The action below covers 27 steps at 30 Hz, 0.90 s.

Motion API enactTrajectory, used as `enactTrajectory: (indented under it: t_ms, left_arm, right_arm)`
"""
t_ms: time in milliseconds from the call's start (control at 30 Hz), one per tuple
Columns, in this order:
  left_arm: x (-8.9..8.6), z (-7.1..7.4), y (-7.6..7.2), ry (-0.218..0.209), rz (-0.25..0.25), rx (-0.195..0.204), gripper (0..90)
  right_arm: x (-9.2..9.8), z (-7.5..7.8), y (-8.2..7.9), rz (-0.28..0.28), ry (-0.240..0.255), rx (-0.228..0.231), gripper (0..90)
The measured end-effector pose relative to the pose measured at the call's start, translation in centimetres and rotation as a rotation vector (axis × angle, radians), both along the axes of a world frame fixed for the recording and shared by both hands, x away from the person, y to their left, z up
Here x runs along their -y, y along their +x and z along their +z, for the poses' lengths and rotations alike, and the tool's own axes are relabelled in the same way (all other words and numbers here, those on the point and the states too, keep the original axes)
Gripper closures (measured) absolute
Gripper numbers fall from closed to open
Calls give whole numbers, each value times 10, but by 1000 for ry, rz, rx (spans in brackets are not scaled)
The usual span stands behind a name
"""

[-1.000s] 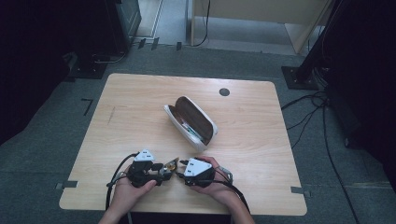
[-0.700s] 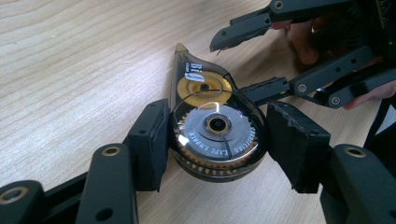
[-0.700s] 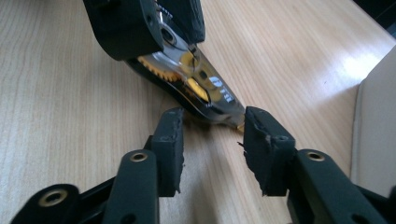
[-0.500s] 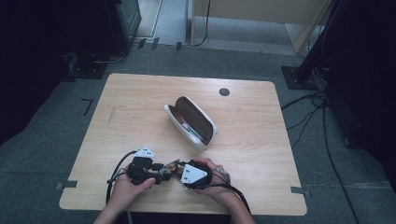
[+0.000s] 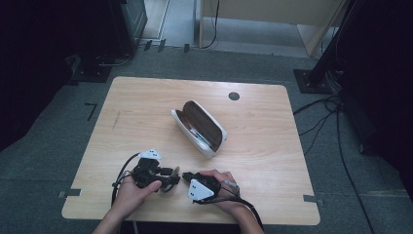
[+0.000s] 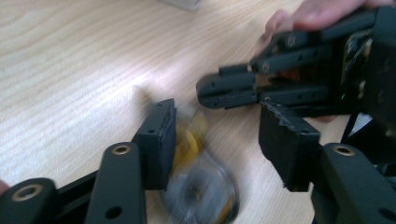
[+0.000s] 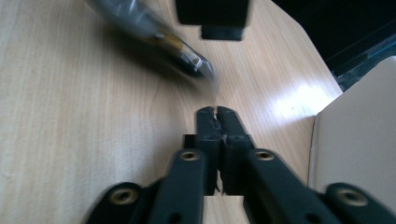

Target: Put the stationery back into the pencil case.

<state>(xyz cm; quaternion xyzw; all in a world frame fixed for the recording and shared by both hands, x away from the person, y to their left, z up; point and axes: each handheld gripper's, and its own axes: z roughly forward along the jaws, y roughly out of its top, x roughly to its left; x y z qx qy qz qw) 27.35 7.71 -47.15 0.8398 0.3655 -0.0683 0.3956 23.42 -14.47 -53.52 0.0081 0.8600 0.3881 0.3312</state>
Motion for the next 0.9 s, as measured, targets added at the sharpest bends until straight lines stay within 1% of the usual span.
enactTrajectory:
  t_ms: [67,133,167,200,267,333,400,500,633,667,733,800,833,900]
  left_arm:
    - [-1,4,0,-16,3,16,414]
    - [-3,7,0,-39,18,37,363]
    - [-5,8,-1,-44,27,52,346]
    - [-7,8,-3,-55,42,67,336]
    - [-15,7,-5,-59,74,95,332]
    - [-23,2,-7,-68,108,110,331]
    - [-31,-3,-9,-61,139,116,333]
    - [-43,-8,-12,-68,176,119,339]
    - [-60,-12,-11,-67,223,122,342]
    - [-64,-13,-11,-63,232,125,345]
    - [-72,-16,-11,-59,248,132,360]
    - [-80,-20,-12,-55,267,134,387]
    - [-84,-22,-12,-52,275,136,399]
    - [-93,-23,-14,-55,290,134,418]
  right_arm:
    - [2,1,-1,-7,11,-18,900]
    - [3,2,1,-27,24,-45,900]
    - [4,3,1,-25,30,-49,900]
    - [5,3,2,-27,32,-56,900]
    - [5,3,1,-29,27,-65,900]
    - [5,3,1,-30,18,-69,900]
    - [5,4,1,-45,24,-76,900]
    - [8,5,4,-76,62,-86,900]
    - [9,8,6,-109,96,-135,900]
    - [9,9,6,-117,106,-159,882]
    - [7,11,6,-114,136,-234,826]
    - [5,13,5,-112,169,-290,755]
    - [4,14,4,-117,190,-332,723]
    - [1,15,4,-116,228,-394,669]
